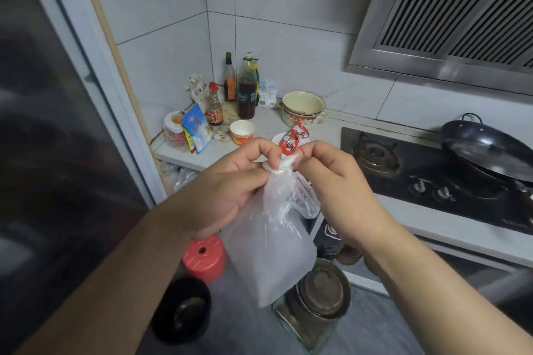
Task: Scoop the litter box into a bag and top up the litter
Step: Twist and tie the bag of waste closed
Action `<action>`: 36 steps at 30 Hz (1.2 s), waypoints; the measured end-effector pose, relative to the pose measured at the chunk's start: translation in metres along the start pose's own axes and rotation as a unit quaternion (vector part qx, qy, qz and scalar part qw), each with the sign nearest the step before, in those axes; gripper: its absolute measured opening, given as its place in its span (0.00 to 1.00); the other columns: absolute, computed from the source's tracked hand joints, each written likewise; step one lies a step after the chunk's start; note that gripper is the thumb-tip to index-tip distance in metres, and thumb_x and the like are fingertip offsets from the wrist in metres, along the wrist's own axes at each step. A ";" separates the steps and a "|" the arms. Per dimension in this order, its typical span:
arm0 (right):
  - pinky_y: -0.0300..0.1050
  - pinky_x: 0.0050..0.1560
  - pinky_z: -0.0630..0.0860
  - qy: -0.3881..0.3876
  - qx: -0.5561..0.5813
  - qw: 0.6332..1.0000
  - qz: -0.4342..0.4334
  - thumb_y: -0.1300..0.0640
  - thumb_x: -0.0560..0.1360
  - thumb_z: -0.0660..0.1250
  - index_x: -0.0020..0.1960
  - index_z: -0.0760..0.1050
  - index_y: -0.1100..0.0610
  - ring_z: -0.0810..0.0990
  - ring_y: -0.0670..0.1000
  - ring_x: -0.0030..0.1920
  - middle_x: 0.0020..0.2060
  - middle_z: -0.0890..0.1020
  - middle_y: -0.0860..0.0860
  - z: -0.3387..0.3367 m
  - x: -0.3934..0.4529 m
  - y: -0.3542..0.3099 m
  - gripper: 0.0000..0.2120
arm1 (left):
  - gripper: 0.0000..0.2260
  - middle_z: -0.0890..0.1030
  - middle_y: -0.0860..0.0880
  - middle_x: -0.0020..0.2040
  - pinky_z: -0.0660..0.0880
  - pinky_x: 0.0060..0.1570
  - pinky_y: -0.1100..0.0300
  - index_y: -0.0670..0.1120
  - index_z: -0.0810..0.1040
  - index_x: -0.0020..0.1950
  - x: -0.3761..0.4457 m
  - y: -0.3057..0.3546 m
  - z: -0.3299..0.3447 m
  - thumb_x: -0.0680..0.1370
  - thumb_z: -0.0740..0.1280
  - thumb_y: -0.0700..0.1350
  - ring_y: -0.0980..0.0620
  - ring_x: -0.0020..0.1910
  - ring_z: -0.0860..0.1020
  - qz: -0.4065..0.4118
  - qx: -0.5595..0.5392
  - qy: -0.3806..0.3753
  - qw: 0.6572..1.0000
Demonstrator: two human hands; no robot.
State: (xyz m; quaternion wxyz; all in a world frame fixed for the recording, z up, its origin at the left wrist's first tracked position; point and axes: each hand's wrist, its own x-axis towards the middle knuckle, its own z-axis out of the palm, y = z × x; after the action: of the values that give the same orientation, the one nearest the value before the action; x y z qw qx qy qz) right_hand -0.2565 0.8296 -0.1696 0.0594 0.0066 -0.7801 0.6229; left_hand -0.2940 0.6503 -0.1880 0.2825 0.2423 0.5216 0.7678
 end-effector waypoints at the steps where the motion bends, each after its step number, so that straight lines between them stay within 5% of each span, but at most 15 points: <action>1: 0.51 0.39 0.70 -0.014 0.017 1.000 0.004 0.65 0.80 0.64 0.50 0.77 0.65 0.74 0.53 0.37 0.37 0.78 0.64 0.006 0.001 -0.001 0.04 | 0.11 0.78 0.45 0.42 0.74 0.38 0.58 0.51 0.78 0.44 -0.004 0.001 -0.007 0.78 0.61 0.37 0.49 0.40 0.76 -0.003 -0.001 0.002 1.000; 3: 0.51 0.39 0.71 -0.062 -0.012 0.997 -0.033 0.64 0.81 0.66 0.55 0.78 0.60 0.76 0.54 0.39 0.43 0.79 0.64 0.015 0.003 -0.004 0.05 | 0.09 0.78 0.44 0.44 0.73 0.37 0.57 0.51 0.78 0.45 -0.013 0.003 -0.024 0.79 0.62 0.39 0.48 0.40 0.75 -0.012 0.005 0.009 1.000; 5: 0.42 0.43 0.76 -0.115 -0.159 0.972 -0.132 0.62 0.80 0.67 0.60 0.79 0.55 0.79 0.46 0.44 0.48 0.81 0.53 0.024 0.009 -0.009 0.10 | 0.07 0.80 0.44 0.45 0.73 0.36 0.58 0.51 0.78 0.45 -0.022 0.006 -0.040 0.79 0.63 0.40 0.49 0.40 0.76 -0.020 0.025 0.018 0.999; 7: 0.31 0.44 0.71 -0.118 -0.300 0.920 -0.223 0.62 0.79 0.68 0.58 0.81 0.55 0.78 0.46 0.45 0.46 0.81 0.48 0.040 0.017 -0.013 0.09 | 0.07 0.80 0.45 0.43 0.72 0.35 0.59 0.52 0.78 0.44 -0.031 0.008 -0.057 0.78 0.64 0.41 0.50 0.38 0.76 -0.027 0.045 0.033 0.998; 10: 0.31 0.43 0.67 -0.073 -0.359 0.890 -0.272 0.61 0.79 0.68 0.50 0.82 0.57 0.76 0.45 0.40 0.40 0.80 0.47 0.073 0.026 -0.011 0.04 | 0.08 0.80 0.45 0.41 0.72 0.36 0.60 0.53 0.78 0.44 -0.045 0.012 -0.085 0.78 0.64 0.40 0.50 0.38 0.75 -0.024 0.036 0.046 0.998; 12: 0.33 0.41 0.70 -0.041 -0.304 0.927 -0.215 0.61 0.80 0.67 0.48 0.82 0.58 0.77 0.44 0.39 0.38 0.81 0.48 0.098 0.028 -0.005 0.05 | 0.08 0.80 0.43 0.42 0.72 0.37 0.58 0.52 0.78 0.46 -0.053 0.015 -0.103 0.78 0.65 0.39 0.48 0.39 0.75 -0.018 0.018 0.047 0.999; 15: 0.38 0.32 0.72 -0.006 -0.043 0.999 -0.024 0.62 0.81 0.63 0.47 0.79 0.63 0.77 0.47 0.31 0.35 0.81 0.57 0.138 0.032 0.001 0.07 | 0.09 0.79 0.41 0.43 0.73 0.39 0.56 0.51 0.78 0.48 -0.064 0.019 -0.129 0.79 0.64 0.37 0.46 0.40 0.75 -0.017 0.006 0.046 0.999; 20: 0.55 0.39 0.74 0.013 0.174 0.979 0.108 0.66 0.81 0.57 0.52 0.73 0.69 0.77 0.58 0.32 0.36 0.78 0.67 0.184 0.051 0.009 0.08 | 0.04 0.82 0.40 0.45 0.78 0.45 0.59 0.46 0.74 0.49 -0.081 0.020 -0.162 0.79 0.63 0.39 0.47 0.45 0.80 -0.030 -0.003 0.056 0.998; 25: 0.54 0.39 0.70 -0.056 0.132 0.988 0.063 0.72 0.79 0.61 0.59 0.70 0.62 0.76 0.59 0.35 0.36 0.79 0.63 0.205 0.058 0.007 0.11 | 0.05 0.82 0.39 0.43 0.74 0.47 0.55 0.47 0.75 0.48 -0.088 0.020 -0.187 0.80 0.64 0.38 0.47 0.44 0.80 -0.034 0.002 0.089 0.995; 29: 0.45 0.32 0.73 -0.009 0.076 0.996 0.042 0.73 0.77 0.62 0.54 0.75 0.65 0.77 0.56 0.30 0.32 0.80 0.61 0.216 0.067 0.008 0.08 | 0.03 0.82 0.38 0.44 0.75 0.44 0.60 0.46 0.74 0.49 -0.090 0.017 -0.200 0.81 0.65 0.39 0.49 0.43 0.80 -0.034 0.019 0.071 0.997; 32: 0.50 0.34 0.72 0.036 0.142 0.985 0.093 0.69 0.78 0.61 0.51 0.73 0.70 0.76 0.58 0.29 0.32 0.80 0.59 0.223 0.075 0.013 0.05 | 0.07 0.84 0.40 0.46 0.75 0.45 0.62 0.45 0.73 0.49 -0.091 0.013 -0.207 0.84 0.60 0.35 0.51 0.44 0.80 -0.029 0.028 0.069 0.997; 36: 0.41 0.30 0.69 0.018 0.212 0.964 0.163 0.57 0.83 0.61 0.44 0.74 0.62 0.74 0.57 0.30 0.33 0.77 0.56 0.225 0.082 0.022 0.11 | 0.04 0.84 0.36 0.50 0.73 0.43 0.58 0.45 0.73 0.47 -0.090 0.006 -0.220 0.79 0.62 0.37 0.49 0.42 0.79 -0.051 -0.013 0.064 0.997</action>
State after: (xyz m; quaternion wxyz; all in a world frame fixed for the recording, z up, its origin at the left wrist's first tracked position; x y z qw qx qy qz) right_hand -0.3586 0.6213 -0.2314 -0.0316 -0.1189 -0.6198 0.7750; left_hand -0.3762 0.4405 -0.2636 0.2898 0.1620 0.5403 0.7732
